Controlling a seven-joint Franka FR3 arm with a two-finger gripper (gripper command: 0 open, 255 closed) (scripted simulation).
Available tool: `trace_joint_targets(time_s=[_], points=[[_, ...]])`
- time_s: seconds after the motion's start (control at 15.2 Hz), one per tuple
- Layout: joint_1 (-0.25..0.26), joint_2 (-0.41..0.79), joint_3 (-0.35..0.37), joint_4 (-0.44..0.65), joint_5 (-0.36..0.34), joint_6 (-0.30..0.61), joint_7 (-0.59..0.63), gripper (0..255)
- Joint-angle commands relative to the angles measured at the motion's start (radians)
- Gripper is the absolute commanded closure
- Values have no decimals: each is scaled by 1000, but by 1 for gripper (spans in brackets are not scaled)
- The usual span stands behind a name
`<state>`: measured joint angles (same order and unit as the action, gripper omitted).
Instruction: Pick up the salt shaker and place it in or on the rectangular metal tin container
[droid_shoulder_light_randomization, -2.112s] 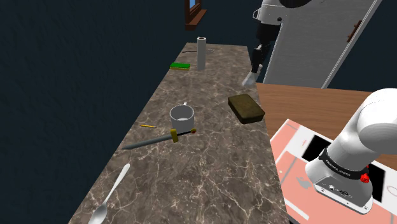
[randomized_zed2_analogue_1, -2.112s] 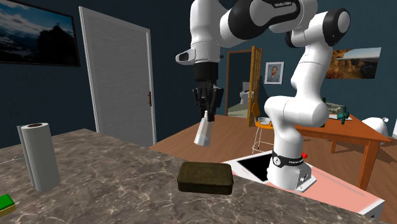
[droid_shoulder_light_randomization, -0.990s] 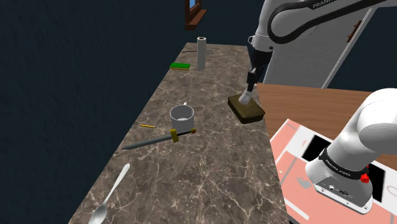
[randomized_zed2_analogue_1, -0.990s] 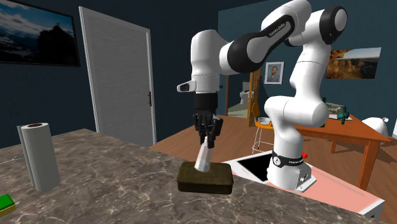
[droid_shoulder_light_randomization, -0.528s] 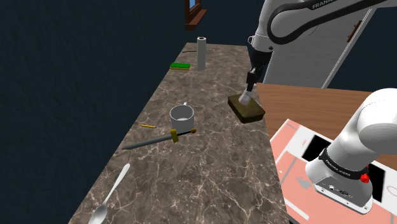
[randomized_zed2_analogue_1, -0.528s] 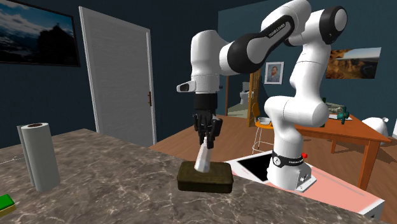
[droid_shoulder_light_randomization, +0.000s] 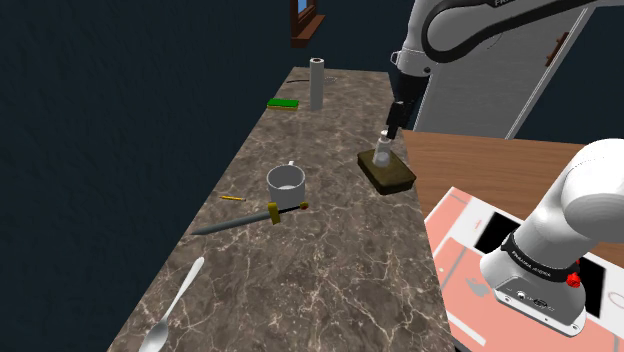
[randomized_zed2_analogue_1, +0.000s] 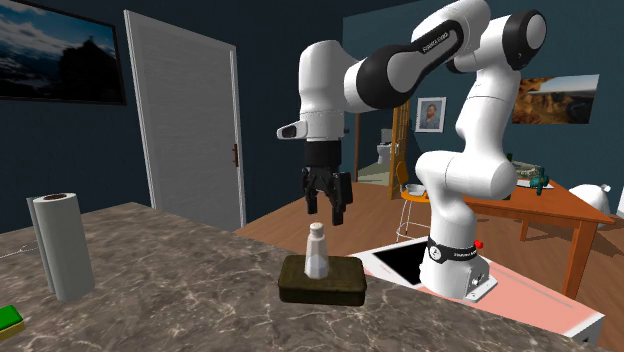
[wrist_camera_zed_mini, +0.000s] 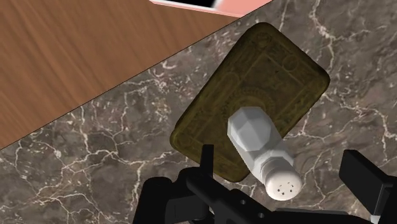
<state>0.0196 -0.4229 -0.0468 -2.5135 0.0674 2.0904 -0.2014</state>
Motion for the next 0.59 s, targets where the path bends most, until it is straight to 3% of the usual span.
trace_joint_targets(time_s=[0.0,0.53], points=[[-3,-27,-1,43,-5,-71,3,0],[-4,-35,-2,64,-6,-100,3,0]])
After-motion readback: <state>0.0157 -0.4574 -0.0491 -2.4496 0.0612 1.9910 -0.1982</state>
